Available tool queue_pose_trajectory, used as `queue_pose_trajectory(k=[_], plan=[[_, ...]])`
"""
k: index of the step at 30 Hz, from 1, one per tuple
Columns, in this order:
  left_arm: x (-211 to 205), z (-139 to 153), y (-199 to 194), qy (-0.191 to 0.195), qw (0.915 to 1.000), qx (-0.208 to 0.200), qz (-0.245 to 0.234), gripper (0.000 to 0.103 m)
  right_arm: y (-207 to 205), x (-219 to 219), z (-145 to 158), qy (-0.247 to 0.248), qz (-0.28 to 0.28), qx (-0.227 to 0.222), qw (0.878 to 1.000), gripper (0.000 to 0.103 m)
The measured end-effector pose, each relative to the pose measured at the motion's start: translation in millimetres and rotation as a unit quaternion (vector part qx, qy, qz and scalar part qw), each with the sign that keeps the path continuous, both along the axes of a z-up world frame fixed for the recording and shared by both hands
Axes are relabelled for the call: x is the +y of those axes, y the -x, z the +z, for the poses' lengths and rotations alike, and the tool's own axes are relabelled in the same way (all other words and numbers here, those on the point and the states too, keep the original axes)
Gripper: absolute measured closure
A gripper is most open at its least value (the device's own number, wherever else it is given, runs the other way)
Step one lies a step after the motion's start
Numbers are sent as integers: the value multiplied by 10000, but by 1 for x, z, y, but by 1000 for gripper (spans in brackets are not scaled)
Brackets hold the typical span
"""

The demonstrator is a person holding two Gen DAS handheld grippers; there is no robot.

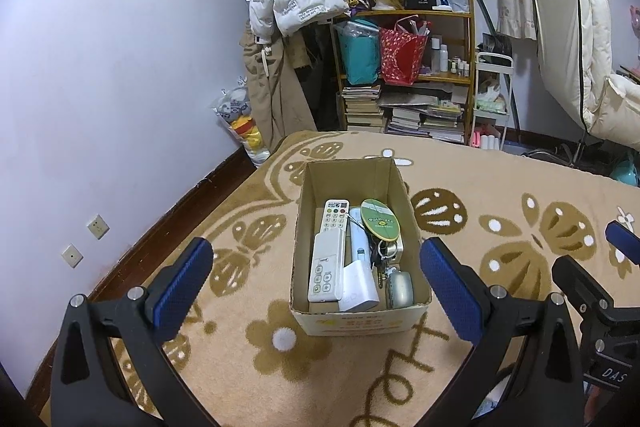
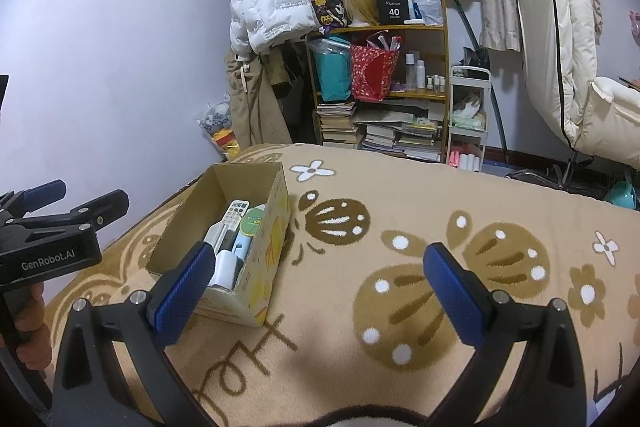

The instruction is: Organize rigid objects

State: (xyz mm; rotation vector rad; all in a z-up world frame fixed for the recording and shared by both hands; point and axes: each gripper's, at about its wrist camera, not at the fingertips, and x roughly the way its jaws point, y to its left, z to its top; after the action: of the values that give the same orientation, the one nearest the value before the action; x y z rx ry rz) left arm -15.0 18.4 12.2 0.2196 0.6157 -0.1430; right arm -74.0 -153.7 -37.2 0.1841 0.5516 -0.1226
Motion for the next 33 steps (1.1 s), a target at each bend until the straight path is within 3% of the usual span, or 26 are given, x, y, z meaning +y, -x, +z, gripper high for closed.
queue_pose_trajectory(k=[33], plan=[[-4, -7, 0, -98, 9999, 81, 11, 1, 1, -5, 2, -4, 19, 8, 10000, 0]])
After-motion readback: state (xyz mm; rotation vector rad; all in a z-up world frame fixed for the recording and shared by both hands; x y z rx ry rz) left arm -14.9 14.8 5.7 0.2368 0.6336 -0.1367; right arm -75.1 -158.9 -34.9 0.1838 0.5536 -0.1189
